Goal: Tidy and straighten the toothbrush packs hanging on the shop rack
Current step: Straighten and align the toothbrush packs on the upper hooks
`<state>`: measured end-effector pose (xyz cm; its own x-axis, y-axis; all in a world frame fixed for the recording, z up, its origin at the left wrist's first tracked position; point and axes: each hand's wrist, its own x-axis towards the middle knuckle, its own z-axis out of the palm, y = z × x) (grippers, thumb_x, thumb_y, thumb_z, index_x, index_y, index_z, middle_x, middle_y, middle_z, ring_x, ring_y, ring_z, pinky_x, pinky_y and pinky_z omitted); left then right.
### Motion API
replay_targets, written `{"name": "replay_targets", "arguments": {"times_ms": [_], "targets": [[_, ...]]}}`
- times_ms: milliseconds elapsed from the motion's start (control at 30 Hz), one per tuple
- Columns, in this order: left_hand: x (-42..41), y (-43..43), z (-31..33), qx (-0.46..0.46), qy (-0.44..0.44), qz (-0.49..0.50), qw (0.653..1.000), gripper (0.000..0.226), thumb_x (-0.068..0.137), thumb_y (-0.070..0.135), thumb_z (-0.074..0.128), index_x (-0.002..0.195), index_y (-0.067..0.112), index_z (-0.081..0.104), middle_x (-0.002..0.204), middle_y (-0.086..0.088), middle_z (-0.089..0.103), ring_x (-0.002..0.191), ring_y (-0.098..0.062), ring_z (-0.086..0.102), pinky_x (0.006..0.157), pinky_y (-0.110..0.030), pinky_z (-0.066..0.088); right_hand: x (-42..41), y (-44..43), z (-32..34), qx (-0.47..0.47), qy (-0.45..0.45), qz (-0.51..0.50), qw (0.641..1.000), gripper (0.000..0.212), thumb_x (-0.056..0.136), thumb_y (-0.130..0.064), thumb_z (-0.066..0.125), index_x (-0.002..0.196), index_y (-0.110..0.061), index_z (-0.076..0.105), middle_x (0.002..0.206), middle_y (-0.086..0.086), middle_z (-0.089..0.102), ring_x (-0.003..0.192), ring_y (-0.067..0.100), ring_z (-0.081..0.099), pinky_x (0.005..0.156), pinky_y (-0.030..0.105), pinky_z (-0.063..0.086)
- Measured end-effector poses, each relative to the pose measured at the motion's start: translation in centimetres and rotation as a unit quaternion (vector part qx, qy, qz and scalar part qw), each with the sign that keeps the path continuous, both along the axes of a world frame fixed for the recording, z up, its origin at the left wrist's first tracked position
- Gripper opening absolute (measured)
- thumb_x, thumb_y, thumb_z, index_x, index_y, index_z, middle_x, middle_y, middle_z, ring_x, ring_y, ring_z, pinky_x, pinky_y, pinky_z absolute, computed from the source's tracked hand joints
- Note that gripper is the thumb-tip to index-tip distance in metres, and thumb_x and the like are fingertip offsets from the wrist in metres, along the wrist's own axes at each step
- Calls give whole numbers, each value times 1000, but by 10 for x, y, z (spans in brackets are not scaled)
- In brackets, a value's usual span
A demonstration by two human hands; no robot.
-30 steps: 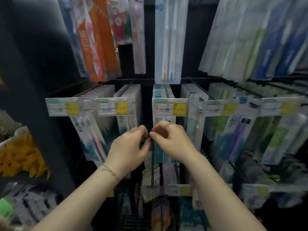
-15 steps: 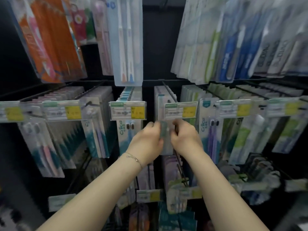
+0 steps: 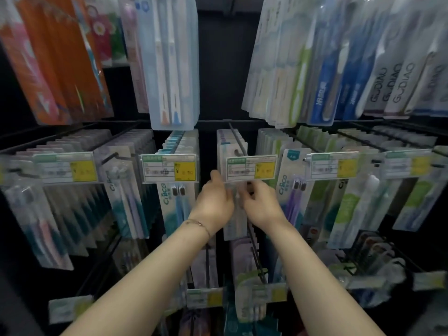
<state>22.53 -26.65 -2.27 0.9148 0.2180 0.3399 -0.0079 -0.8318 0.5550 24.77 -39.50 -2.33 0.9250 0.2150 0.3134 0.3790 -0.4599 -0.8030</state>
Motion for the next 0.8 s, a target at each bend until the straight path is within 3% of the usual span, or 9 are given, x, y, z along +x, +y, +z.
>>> {"name": "replay_targets", "arguments": {"times_ms": [67,167,267,433,600,700,800], "targets": [[-6,-4,6,-53,-31,-2,998,24,101,20,45,119,5,48,100,-2,60,71,-10,55,63,-25,47,0,0,1,7,-27,-3,1000,15,99,-22,52,103,-22,67,95,-2,68,85,16,64,73,28,48],[-14,-6,13,-153,-31,-6,988,23,101,19,47,121,10,40,105,-8,64,87,-26,66,79,-43,58,-3,-1,5,21,-66,-1,998,25,96,-20,58,118,-24,68,114,0,68,104,15,63,89,31,51],[-22,-3,10,-204,-35,-19,978,19,100,23,49,113,10,44,107,-11,67,85,-29,70,76,-48,60,-10,-2,10,33,-90,17,995,26,94,-18,60,118,-24,68,114,-1,68,105,15,63,90,31,51],[-45,-3,0,-266,-42,-51,962,17,101,26,51,114,15,47,97,-4,67,75,-19,72,70,-47,62,-23,-9,11,6,-55,37,998,8,93,-26,61,101,-26,64,86,-11,63,74,3,57,65,22,42],[-65,3,-14,-268,-26,-42,962,9,101,22,53,105,15,50,95,-5,67,68,-14,74,67,-36,62,-36,-19,3,-46,-11,60,997,14,92,-32,63,103,-24,58,89,-9,58,74,5,54,62,21,41],[-77,5,-25,-289,-30,-85,953,14,101,19,53,114,22,52,104,0,70,78,-10,74,70,-26,61,-45,-23,-2,-51,-12,84,995,11,91,-31,65,96,-25,58,88,-8,62,77,8,60,65,26,51],[-91,11,-36,-298,-43,-123,946,19,101,17,52,118,26,52,109,3,71,89,-10,73,76,-27,61,-52,-21,-8,-50,-13,115,992,9,90,-29,67,92,-26,59,87,-6,67,79,12,66,72,34,58]]}}
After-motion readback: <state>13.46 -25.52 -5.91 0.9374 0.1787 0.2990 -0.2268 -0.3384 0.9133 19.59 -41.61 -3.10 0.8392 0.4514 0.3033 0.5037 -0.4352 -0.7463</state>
